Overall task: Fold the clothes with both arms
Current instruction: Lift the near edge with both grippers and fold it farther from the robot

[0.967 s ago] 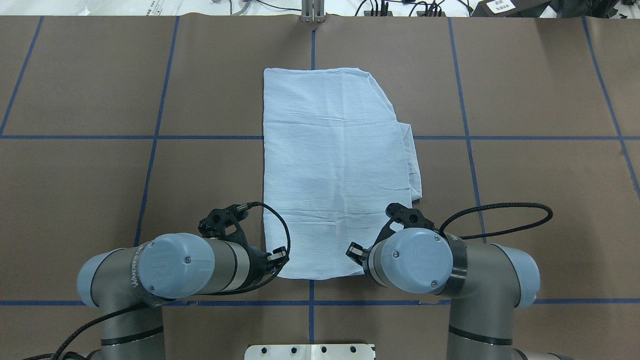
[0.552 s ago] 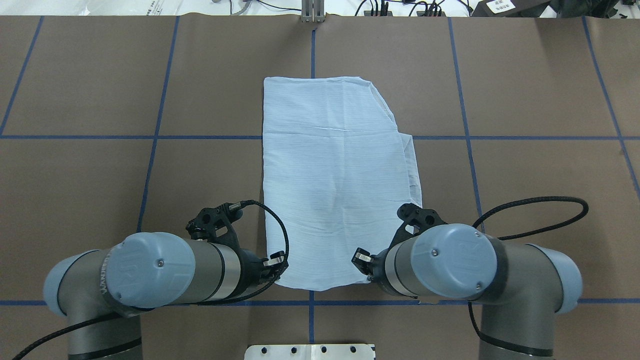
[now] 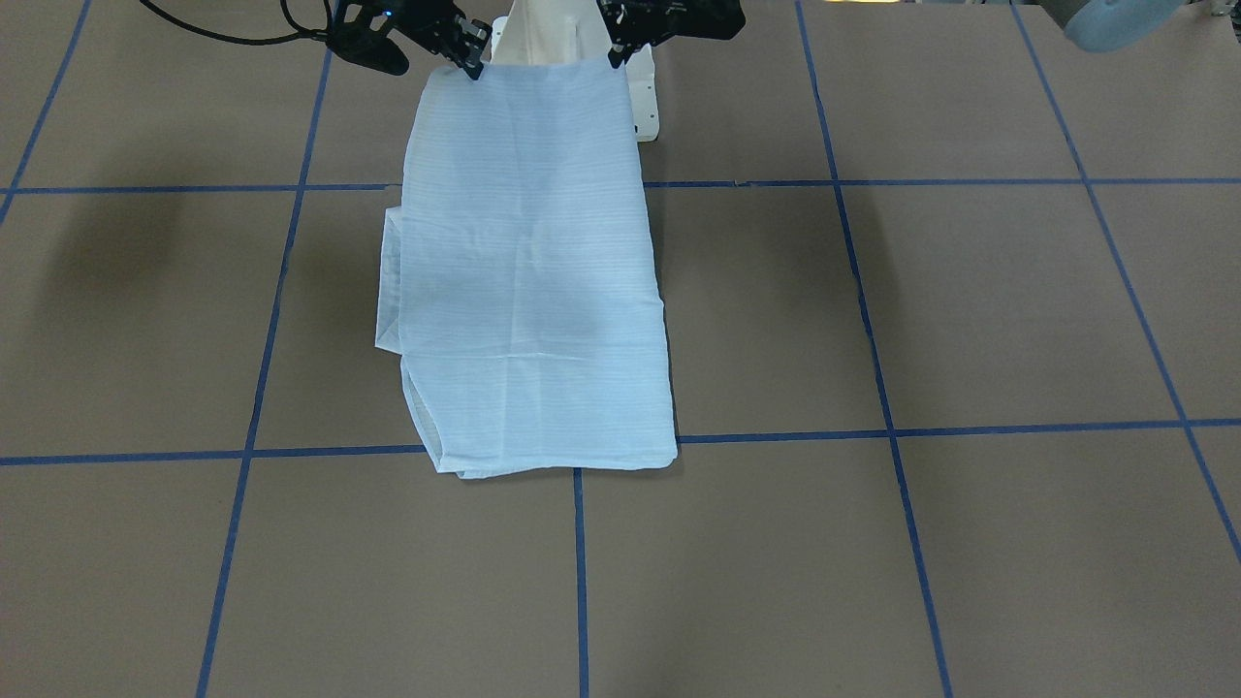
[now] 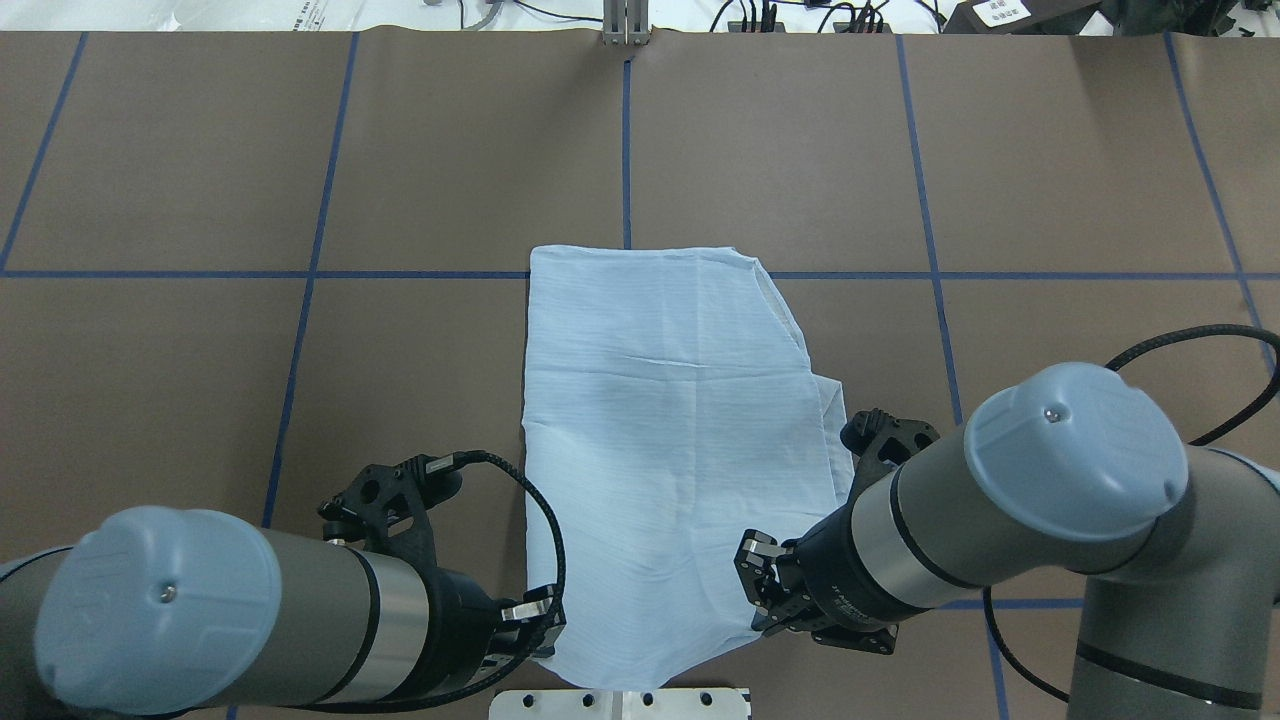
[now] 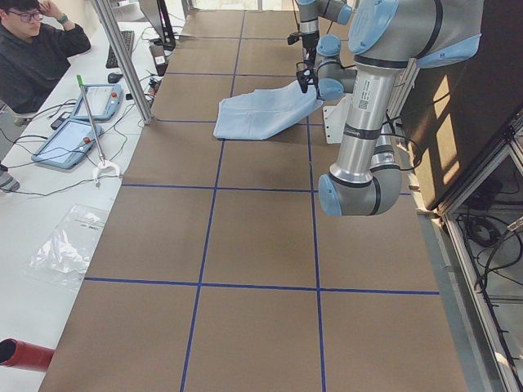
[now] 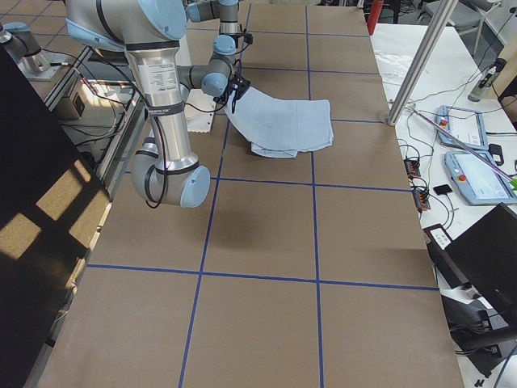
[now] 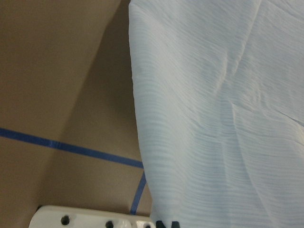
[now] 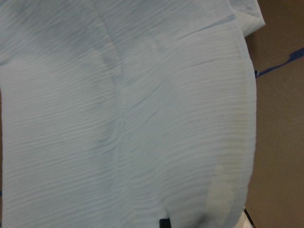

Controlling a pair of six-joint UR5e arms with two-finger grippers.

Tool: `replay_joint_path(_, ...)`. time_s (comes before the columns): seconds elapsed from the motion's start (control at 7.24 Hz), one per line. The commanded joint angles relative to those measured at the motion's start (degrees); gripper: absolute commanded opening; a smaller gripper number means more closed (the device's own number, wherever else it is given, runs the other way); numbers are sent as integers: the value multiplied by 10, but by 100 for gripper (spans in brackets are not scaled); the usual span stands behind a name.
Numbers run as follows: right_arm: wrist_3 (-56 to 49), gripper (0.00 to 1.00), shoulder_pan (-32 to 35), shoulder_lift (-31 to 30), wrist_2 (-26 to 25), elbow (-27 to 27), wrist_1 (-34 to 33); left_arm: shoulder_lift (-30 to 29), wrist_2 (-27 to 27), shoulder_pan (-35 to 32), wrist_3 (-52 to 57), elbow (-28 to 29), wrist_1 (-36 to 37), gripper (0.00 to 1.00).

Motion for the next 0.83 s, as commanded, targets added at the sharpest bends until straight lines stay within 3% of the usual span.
replay_joint_path(0.0, -9, 0, 47, 15, 19, -33, 3, -2, -8, 0, 9, 3, 18, 0)
replay_joint_path(0.41, -123, 0, 146, 64, 17, -129, 6, -15, -10, -122, 67, 75, -37, 0)
replay_joint_path(0.69, -167, 0, 167, 141, 7, -260, 9, -38, -63, -201, 87, 175, -136, 0)
